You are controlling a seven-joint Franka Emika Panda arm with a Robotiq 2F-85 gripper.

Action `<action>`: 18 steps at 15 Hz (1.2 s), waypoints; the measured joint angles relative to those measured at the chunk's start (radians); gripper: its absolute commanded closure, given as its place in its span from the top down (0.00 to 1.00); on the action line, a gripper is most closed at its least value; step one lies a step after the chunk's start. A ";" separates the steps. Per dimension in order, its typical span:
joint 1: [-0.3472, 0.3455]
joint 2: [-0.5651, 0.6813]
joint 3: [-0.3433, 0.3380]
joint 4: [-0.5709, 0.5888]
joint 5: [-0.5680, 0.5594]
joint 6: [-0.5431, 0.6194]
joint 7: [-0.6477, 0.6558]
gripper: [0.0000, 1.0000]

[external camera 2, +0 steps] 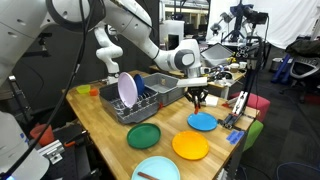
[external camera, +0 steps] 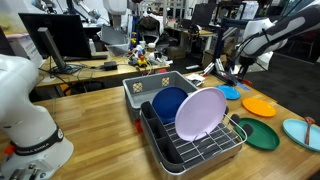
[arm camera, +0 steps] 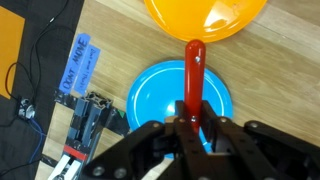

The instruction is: Move the butter knife to the blue plate

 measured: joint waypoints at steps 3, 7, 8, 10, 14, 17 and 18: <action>-0.005 0.065 0.006 0.054 0.000 -0.001 -0.026 0.04; -0.006 0.150 0.007 0.149 0.000 -0.005 -0.068 0.04; -0.007 0.171 0.007 0.178 0.000 -0.009 -0.080 0.04; -0.008 0.211 0.007 0.233 0.000 -0.026 -0.108 0.04; -0.009 0.294 0.007 0.350 0.001 -0.100 -0.149 0.04; -0.007 0.348 0.007 0.432 0.001 -0.159 -0.167 0.04; -0.006 0.363 0.007 0.456 0.001 -0.176 -0.172 0.04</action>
